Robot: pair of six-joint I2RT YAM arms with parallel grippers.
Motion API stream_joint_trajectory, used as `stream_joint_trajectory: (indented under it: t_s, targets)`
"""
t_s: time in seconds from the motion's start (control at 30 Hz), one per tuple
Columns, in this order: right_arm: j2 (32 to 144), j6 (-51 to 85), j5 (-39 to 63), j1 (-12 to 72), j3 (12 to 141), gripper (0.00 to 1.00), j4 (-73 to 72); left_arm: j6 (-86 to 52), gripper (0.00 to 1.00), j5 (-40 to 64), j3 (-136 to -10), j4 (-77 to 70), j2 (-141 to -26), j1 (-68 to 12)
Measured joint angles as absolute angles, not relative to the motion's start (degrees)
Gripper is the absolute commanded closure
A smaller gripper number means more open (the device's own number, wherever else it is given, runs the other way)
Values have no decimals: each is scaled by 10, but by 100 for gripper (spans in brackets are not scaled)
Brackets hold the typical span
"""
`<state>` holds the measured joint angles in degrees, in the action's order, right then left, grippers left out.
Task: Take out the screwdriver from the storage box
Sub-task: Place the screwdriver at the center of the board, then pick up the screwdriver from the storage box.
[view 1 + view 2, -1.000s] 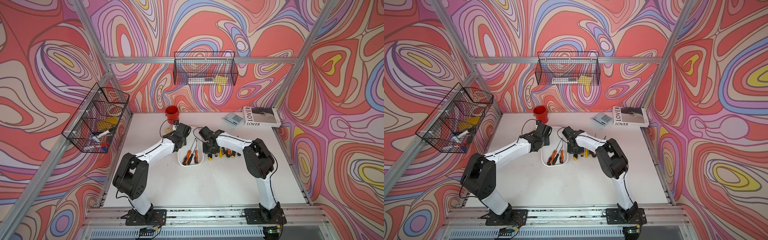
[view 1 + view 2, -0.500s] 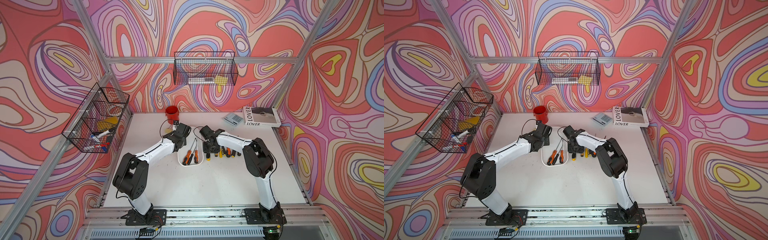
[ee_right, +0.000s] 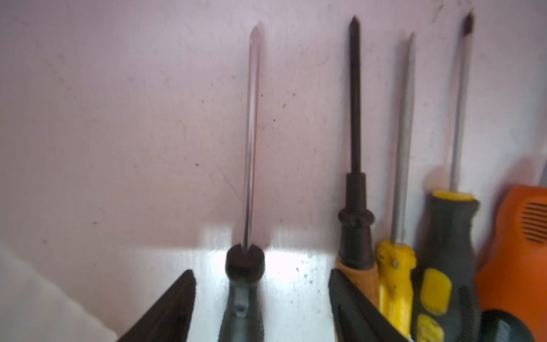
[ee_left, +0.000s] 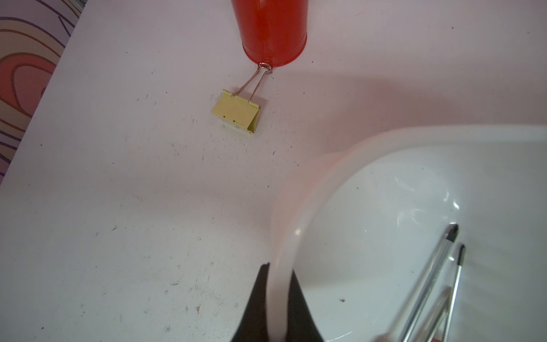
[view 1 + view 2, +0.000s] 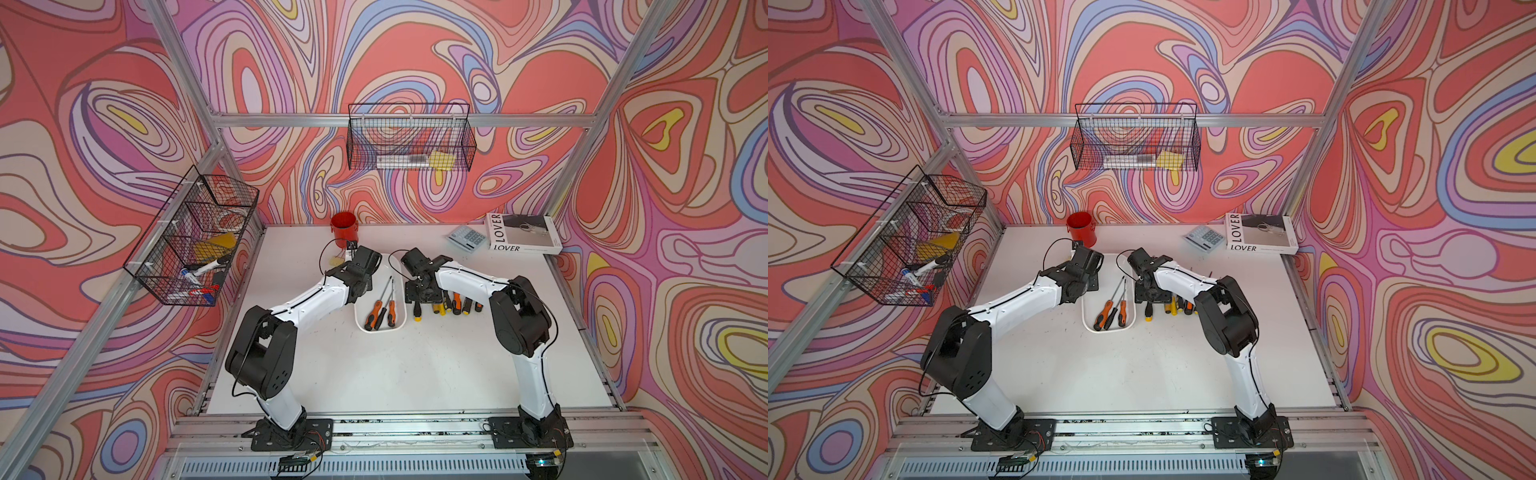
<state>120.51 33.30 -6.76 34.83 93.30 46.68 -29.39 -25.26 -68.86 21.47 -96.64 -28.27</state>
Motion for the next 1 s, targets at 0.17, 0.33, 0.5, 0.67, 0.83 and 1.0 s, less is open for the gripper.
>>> stream_joint_trajectory:
  t_s: [0.17,0.33,0.5,0.67,0.83,1.0]
  targets:
    - [1134,335,-66,348,932,12,466,-294,100,-252,-689,215,-966,-283]
    - [1042,340,-52,348,916,12,437,-296,100,-252,-689,215,-966,-283]
    - [969,357,-5,349,867,14,390,-300,100,-249,-689,215,-966,-283]
    - [952,387,40,360,819,18,350,-301,100,-248,-689,215,-966,-283]
    - [959,419,76,392,782,24,316,-302,100,-248,-689,215,-967,-283]
    - [982,451,106,421,776,31,273,-300,100,-246,-701,217,-980,-283]
